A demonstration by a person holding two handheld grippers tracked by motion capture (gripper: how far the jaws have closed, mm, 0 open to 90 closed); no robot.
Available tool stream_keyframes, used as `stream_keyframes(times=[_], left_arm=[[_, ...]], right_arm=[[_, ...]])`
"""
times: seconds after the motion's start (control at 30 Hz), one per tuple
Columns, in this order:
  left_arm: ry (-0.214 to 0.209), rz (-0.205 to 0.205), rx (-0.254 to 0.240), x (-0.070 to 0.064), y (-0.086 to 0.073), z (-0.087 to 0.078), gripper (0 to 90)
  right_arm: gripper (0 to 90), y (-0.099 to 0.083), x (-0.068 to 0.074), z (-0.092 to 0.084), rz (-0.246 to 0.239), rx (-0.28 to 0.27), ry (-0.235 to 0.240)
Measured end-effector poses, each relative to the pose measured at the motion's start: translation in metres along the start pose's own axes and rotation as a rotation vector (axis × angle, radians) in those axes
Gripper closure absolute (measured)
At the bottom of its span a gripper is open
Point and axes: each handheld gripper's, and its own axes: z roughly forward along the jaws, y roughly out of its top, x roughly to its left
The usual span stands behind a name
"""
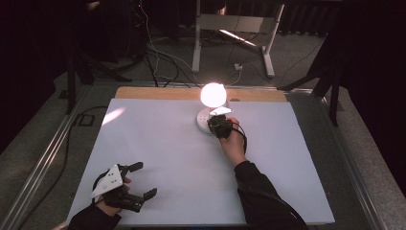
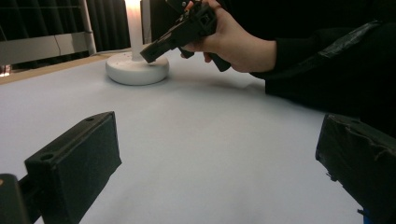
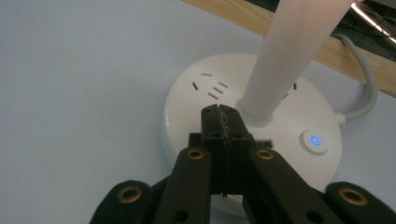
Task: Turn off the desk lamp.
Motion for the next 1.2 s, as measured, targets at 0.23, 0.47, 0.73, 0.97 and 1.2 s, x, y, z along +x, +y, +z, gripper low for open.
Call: stream_keyframes(times=[0.23,0.47,0.73,0.97,1.2], left_arm=[[0.000,-0.002,-0.002,0.000,0.000,0.000,0.5],[0.000,-0.002,-0.001,0.000,0.000,0.000,0.5],[-0.002,0.000,-0.002,0.000,0.000,0.000,0.5],[-0.001,-0.003,-0.003,0.000,0.000,0.000,0.5],[-0.001,-0.002,-0.002,0.000,0.000,0.000,0.5]], right_arm=[[90.0,0.000,-0.001,0.002,0.012,0.005,0.005],[90.0,0.000,0.002,0.002,-0.006,0.007,-0.003],[90.0,0.002,0.006,0.001,-0.021,0.021,-0.024],[90.0,0.012,0.003,-0.013,-0.010,-0.020,-0.010],[90.0,0.015,0.003,-0.017,-0.001,-0.029,0.004]])
